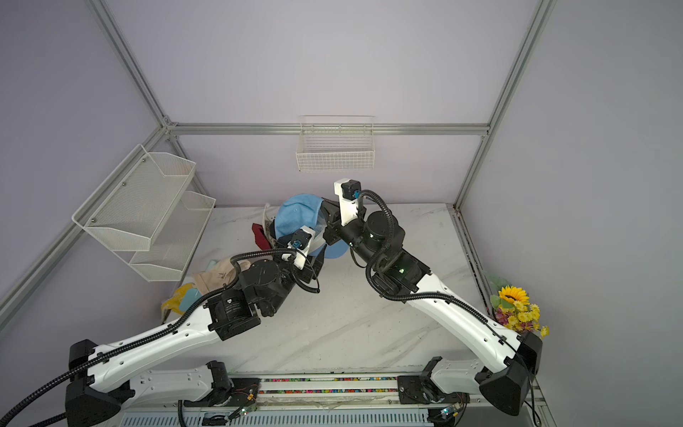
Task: Open the adjustable buckle of the baseball cap
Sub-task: Pull the adjustable strap on the baseball cap.
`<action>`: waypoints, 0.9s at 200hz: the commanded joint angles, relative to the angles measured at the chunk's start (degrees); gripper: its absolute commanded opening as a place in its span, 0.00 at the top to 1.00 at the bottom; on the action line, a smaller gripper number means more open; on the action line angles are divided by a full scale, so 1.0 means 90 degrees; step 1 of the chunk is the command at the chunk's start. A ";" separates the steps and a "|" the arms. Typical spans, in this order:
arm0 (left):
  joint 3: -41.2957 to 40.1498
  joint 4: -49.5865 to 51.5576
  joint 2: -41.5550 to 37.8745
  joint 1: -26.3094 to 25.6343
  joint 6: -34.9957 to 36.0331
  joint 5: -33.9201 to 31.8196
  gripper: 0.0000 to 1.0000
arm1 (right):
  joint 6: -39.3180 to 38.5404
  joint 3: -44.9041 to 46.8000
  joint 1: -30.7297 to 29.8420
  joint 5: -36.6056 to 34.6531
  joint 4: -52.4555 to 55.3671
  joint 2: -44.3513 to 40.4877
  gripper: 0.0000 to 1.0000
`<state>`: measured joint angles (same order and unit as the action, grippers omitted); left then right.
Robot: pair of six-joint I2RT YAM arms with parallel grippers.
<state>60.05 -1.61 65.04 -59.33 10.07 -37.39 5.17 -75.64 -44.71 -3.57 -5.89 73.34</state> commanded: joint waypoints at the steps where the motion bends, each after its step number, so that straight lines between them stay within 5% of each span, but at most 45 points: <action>1: -0.0026 -0.0205 -0.0121 -0.0019 -0.0011 -0.0158 0.25 | 0.0012 -0.0070 -0.0061 0.0053 -0.0097 -0.0079 1.00; 60: -0.0217 -0.0641 -0.0224 -0.0019 0.0151 -0.0363 0.32 | 0.0021 0.0110 -0.0115 0.0103 -0.0020 -0.0248 1.00; 92: -0.0247 -0.0733 -0.0224 -0.0019 0.0182 -0.0407 0.57 | 0.0034 0.0153 -0.0153 0.0100 -0.0008 -0.0348 1.00; 180: -0.0295 -0.0561 -0.0315 -0.0023 0.0117 -0.0551 0.73 | 0.0081 -0.0213 -0.0198 0.0344 -0.0039 -0.0443 1.00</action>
<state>58.61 -4.99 64.27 -59.35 11.33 -40.69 5.17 -74.85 -46.04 -2.07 -5.15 70.76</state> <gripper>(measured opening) 0.303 0.048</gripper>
